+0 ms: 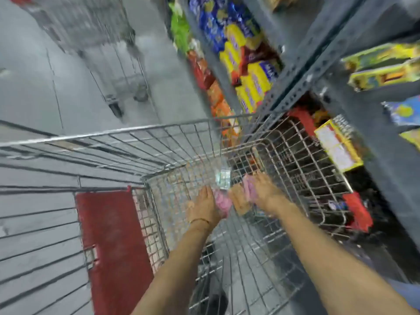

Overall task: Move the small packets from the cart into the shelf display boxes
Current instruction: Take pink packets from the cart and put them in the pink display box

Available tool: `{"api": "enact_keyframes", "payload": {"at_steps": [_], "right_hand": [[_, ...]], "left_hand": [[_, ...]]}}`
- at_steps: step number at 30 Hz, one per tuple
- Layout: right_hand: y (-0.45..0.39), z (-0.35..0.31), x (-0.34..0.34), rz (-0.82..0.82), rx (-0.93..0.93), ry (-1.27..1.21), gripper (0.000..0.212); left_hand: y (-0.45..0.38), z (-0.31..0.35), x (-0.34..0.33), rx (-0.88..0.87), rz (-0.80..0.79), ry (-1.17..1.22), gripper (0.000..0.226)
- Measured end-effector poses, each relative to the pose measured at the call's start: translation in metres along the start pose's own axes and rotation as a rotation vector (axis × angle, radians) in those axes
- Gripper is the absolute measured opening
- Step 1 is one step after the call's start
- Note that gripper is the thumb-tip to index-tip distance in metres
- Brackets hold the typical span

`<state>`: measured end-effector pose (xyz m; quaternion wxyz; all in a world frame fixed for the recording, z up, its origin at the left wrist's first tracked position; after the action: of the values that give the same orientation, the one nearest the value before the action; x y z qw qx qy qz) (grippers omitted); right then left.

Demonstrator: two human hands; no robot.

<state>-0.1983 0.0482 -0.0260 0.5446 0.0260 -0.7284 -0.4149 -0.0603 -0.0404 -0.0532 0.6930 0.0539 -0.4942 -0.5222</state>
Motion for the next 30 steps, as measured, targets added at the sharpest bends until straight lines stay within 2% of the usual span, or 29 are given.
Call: {"api": "enact_keyframes", "payload": {"at_steps": [3, 6, 10, 14, 16, 19, 23, 28, 30], "right_hand": [[-0.021, 0.014, -0.007, 0.032, -0.066, -0.047, 0.064], [-0.035, 0.017, -0.028, 0.004, -0.034, -0.035, 0.066], [-0.05, 0.023, -0.046, -0.007, -0.009, -0.072, 0.08], [-0.055, 0.024, -0.056, -0.013, -0.021, -0.101, 0.096], [-0.054, 0.019, -0.051, 0.019, 0.012, -0.047, 0.094], [-0.042, 0.011, -0.032, 0.041, 0.04, -0.014, 0.094], [-0.004, 0.005, 0.015, 0.105, 0.007, -0.078, 0.105], [0.086, 0.005, 0.089, 0.33, -0.024, -0.136, 0.097], [0.127, 0.01, 0.107, 0.364, -0.051, -0.146, 0.101]], "left_hand": [[-0.018, 0.0, -0.017, 0.002, 0.005, 0.016, 0.086], [-0.031, -0.005, -0.032, 0.043, 0.03, 0.032, 0.086], [-0.046, -0.007, -0.048, 0.019, 0.063, -0.059, 0.077], [-0.052, -0.009, -0.055, 0.022, 0.104, -0.215, 0.085], [-0.052, -0.008, -0.053, -0.021, 0.12, -0.289, 0.081], [-0.044, -0.009, -0.03, -0.065, 0.146, -0.248, 0.088], [-0.029, 0.016, 0.016, -0.205, 0.156, -0.226, 0.095], [0.016, 0.108, 0.061, -0.546, 0.039, -0.245, 0.098], [0.04, 0.147, 0.07, -0.645, -0.008, -0.287, 0.099]]}}
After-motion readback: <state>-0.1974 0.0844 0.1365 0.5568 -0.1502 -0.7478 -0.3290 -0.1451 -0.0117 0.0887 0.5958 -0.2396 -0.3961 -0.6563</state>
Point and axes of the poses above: each hand's wrist, its own y-axis away from the middle knuckle, its own x-axis out of the back of the hand, z = x × y, the point moved 9 cm from there along -y, towards the middle knuckle, and after that the axes turned 2 degrees about y, right-handed, at the moved point
